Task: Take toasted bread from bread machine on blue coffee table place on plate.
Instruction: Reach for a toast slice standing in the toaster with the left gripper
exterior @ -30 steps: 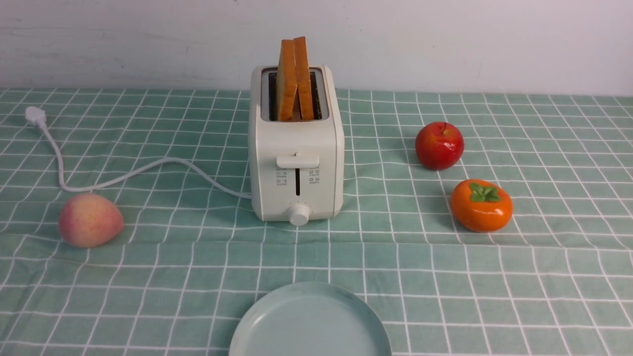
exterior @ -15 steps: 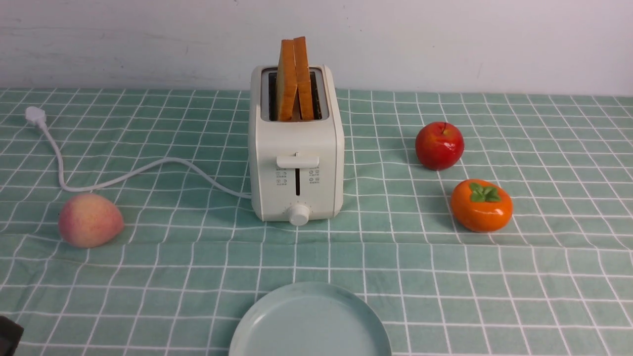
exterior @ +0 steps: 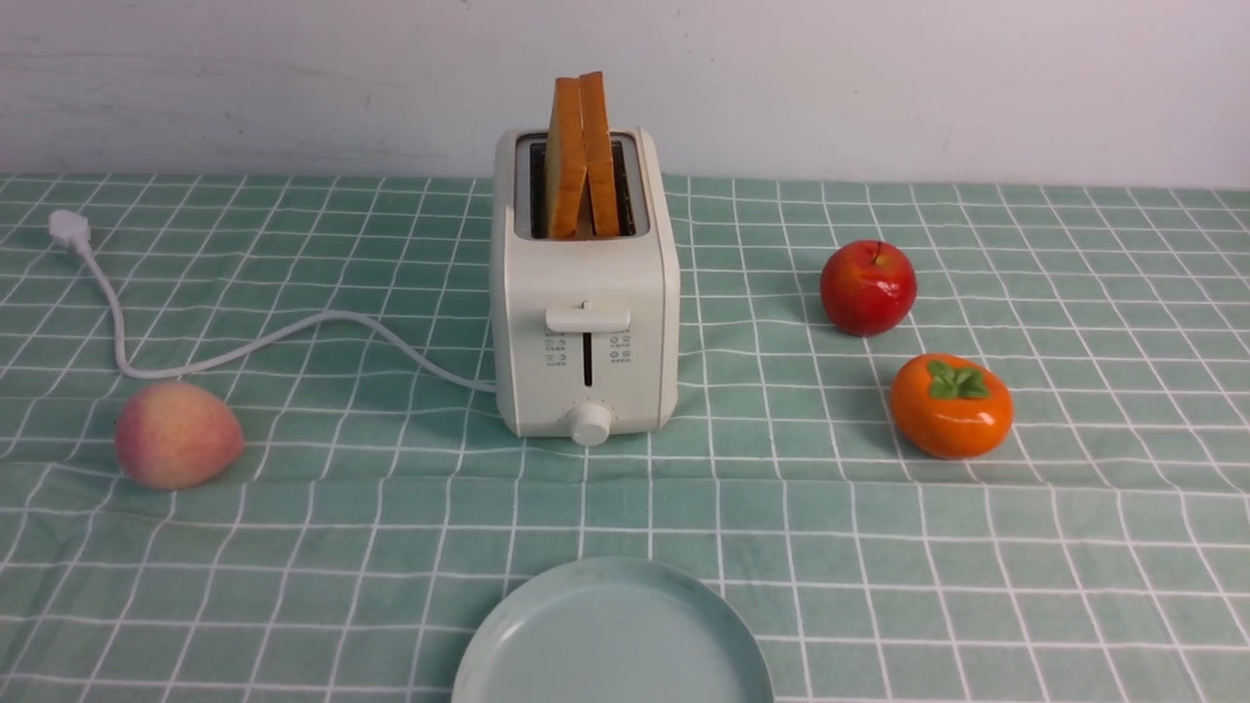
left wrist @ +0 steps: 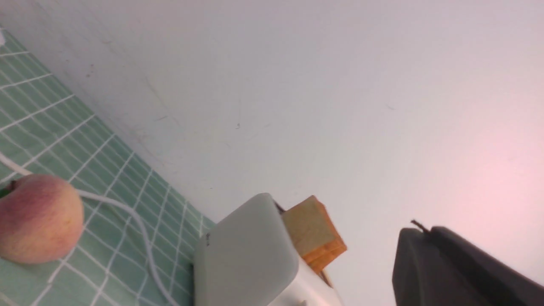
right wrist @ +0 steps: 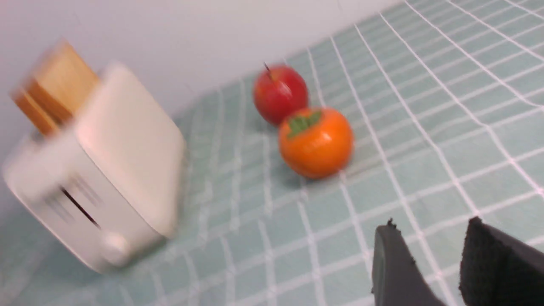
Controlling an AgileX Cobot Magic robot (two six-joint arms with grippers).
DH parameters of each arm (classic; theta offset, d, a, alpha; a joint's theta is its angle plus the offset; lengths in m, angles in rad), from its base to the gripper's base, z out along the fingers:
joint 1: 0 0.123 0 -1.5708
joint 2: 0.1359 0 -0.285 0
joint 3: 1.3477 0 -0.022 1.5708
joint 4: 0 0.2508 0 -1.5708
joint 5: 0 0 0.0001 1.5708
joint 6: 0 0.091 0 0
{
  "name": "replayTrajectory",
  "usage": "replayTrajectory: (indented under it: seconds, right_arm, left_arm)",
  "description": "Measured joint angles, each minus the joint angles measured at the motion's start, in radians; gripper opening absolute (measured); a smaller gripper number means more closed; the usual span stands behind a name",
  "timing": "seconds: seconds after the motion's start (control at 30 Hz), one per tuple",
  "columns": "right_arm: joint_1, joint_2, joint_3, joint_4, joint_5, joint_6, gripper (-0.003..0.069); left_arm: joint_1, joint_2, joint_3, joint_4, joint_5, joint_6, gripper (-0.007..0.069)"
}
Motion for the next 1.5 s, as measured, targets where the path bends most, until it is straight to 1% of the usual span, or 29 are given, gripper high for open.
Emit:
replayTrajectory:
  seconds: [0.03, 0.07, 0.13, 0.17, 0.3, 0.4, 0.47, 0.5, 0.53, 0.57, 0.6, 0.63, 0.67, 0.8, 0.83, 0.87, 0.9, 0.93, 0.97, 1.0, 1.03, 1.07, 1.17, 1.2, 1.3, 1.33, 1.37, 1.43, 1.5]
  right_arm:
    - [0.0, 0.0, 0.0, 0.021, -0.014, 0.005, 0.024]
    - [0.0, 0.0, 0.0, 0.101, -0.066, 0.045, 0.024]
    - [0.0, 0.0, 0.0, 0.168, -0.112, 0.062, 0.024]
    - [0.0, 0.0, 0.0, 0.191, -0.132, 0.062, 0.024]
    - [0.0, 0.0, 0.0, 0.219, -0.171, 0.054, 0.024]
    - [0.0, 0.0, 0.0, 0.236, -0.177, 0.055, 0.024]
    - [0.001, 0.0, -0.006, 0.251, -0.156, 0.074, 0.0235]
    - [0.001, 0.0, -0.011, 0.253, -0.138, 0.085, 0.0233]
    - [0.011, 0.0, -0.051, 0.258, -0.044, 0.108, 0.0219]
    - [0.02, 0.002, -0.098, 0.258, 0.042, 0.118, 0.0201]
    - [0.021, 0.002, -0.108, 0.258, 0.056, 0.118, 0.0197]
    - [0.027, 0.01, -0.148, 0.256, 0.114, 0.116, 0.018]
    - [0.04, 0.053, -0.257, 0.243, 0.244, 0.089, 0.013]
    - [0.057, 0.224, -0.499, 0.186, 0.545, -0.049, 0.001]
    - [0.058, 0.247, -0.525, 0.183, 0.563, -0.058, 0.0001]
    - [0.058, 0.326, -0.607, 0.16, 0.683, -0.124, -0.0015]
    - [0.058, 0.37, -0.648, 0.148, 0.746, -0.153, -0.0018]
    - [0.058, 0.439, -0.704, 0.131, 0.855, -0.197, -0.0019]
    - [0.058, 0.448, -0.711, 0.131, 0.855, -0.203, -0.0019]
    - [0.058, 0.504, -0.742, 0.12, 0.921, -0.231, -0.0019]
    - [0.058, 0.522, -0.754, 0.118, 0.941, -0.246, -0.0019]
    - [0.058, 0.555, -0.762, 0.116, 0.969, -0.26, -0.0018]
    - [0.058, 0.579, -0.76, 0.118, 0.98, -0.278, -0.0016]
    - [0.058, 0.581, -0.752, 0.119, 0.979, -0.283, -0.0015]
    - [0.058, 0.582, -0.746, 0.119, 0.976, -0.288, -0.0013]
    - [0.058, 0.582, -0.745, 0.119, 0.974, -0.29, -0.0011]
    - [0.058, 0.582, -0.745, 0.119, 0.974, -0.291, -0.0011]
    - [0.058, 0.582, -0.744, 0.119, 0.956, -0.291, -0.0009]
    - [0.058, 0.582, -0.744, 0.119, 0.935, -0.291, -0.0008]
  left_arm:
    - [0.0, 0.0, -0.008, 0.001, 0.007, -0.001, -0.0014]
    - [0.0, 0.0, -0.08, 0.009, 0.077, -0.006, -0.0014]
    - [0.0, 0.004, -0.161, 0.016, 0.148, -0.007, -0.0014]
    - [0.0, 0.022, -0.219, 0.025, 0.218, -0.001, -0.0014]
    - [0.0, 0.142, -0.393, 0.053, 0.438, 0.056, -0.0014]
    - [0.0, 0.309, -0.549, 0.062, 0.676, 0.133, -0.0014]
    - [0.0, 0.424, -0.637, 0.064, 0.823, 0.168, -0.0014]
    - [0.0, 0.463, -0.664, 0.064, 0.853, 0.181, -0.0014]
    - [0.0, 0.55, -0.718, 0.059, 0.952, 0.212, -0.0014]
    - [0.0, 0.623, -0.754, 0.044, 0.996, 0.25, -0.0014]
    - [0.0, 0.635, -0.759, 0.041, 1.0, 0.25, -0.0014]
    - [0.0, 0.681, -0.777, 0.03, 1.01, 0.285, -0.0014]
    - [0.0, 0.784, -0.809, -0.004, 1.005, 0.353, -0.0014]
    - [-0.007, 1.007, -0.891, -0.159, 0.973, 0.523, -0.0014]
    - [-0.008, 1.019, -0.897, -0.159, 0.972, 0.532, -0.0014]
    - [-0.026, 1.1, -0.942, -0.194, 0.971, 0.574, -0.0014]
    - [-0.044, 1.155, -0.98, -0.202, 0.971, 0.59, -0.0014]
    - [-0.076, 1.217, -1.03, -0.199, 0.971, 0.601, -0.0014]
    - [-0.076, 1.227, -1.039, -0.198, 0.971, 0.601, -0.0014]
    - [-0.118, 1.296, -1.104, -0.178, 0.971, 0.596, -0.0014]
    - [-0.128, 1.324, -1.133, -0.165, 0.971, 0.592, -0.0014]
    - [-0.165, 1.39, -1.206, -0.126, 0.971, 0.564, -0.0014]
    - [-0.2, 1.495, -1.333, -0.064, 0.976, 0.508, -0.0014]
    - [-0.216, 1.558, -1.412, -0.029, 0.978, 0.479, -0.0014]
    - [-0.224, 1.649, -1.517, -0.003, 0.978, 0.479, -0.0014]
    - [-0.225, 1.692, -1.576, 0.001, 0.978, 0.498, -0.0011]
    - [-0.225, 1.692, -1.576, 0.002, 0.978, 0.501, -0.001]
    - [-0.225, 1.765, -1.646, 0.004, 0.969, 0.549, 0.0032]
    - [-0.225, 1.812, -1.689, 0.004, 0.939, 0.599, 0.011]
